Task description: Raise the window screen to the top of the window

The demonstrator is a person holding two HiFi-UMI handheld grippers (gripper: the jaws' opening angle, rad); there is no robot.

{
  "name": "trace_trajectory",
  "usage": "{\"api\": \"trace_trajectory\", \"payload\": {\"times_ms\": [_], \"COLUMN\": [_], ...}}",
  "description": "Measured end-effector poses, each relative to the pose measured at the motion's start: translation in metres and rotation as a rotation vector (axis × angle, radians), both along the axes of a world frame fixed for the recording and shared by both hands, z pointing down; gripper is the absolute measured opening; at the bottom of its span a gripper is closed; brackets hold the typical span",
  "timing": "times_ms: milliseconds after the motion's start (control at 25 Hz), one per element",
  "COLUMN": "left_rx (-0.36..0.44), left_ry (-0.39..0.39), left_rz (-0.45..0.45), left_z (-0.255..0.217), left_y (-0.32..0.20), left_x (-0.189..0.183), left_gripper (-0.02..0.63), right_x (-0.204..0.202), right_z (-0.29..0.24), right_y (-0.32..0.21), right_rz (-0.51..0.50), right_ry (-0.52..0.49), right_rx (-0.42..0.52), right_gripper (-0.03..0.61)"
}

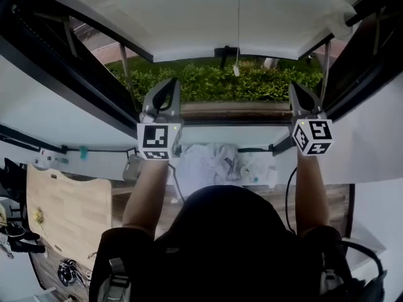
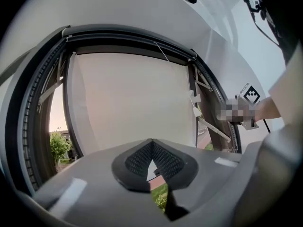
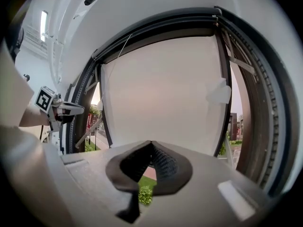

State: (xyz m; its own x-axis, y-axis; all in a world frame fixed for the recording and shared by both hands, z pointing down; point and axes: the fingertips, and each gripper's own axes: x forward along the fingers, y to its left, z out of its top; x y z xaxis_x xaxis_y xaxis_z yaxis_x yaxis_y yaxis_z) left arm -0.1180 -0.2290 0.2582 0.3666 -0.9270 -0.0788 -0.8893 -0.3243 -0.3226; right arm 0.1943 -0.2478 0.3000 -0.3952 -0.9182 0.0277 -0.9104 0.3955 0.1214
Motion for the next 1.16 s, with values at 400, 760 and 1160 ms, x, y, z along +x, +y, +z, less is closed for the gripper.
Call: {"api": "trace_trajectory", "payload": {"times_ms": [400, 760, 1160], "left_rx": [-0.030, -0.065, -0.090], "left_ry": [-0.022, -0.018, -0.002], "left_rz": [-0.003, 0.005, 0.013], "left_z": [0.026, 0.038, 0.043], "left_y": [0.002, 0.001, 0.001], "left_x": [-0.003, -0.002, -0.002], "left_gripper": [0.006, 0.006, 0.006], "right_x": [0.012, 0.016, 0.017], "right_z": [0.020, 0.027, 0.031], "right_y": [0.009, 0.012, 0.014], "right_rz": [0.041, 0.047, 0.050], "right_ry": [0.013, 0.001, 0.006], "right_rx": [-0.009, -0.016, -0.030], "right_gripper": [0.000, 0.000, 0.000]}}
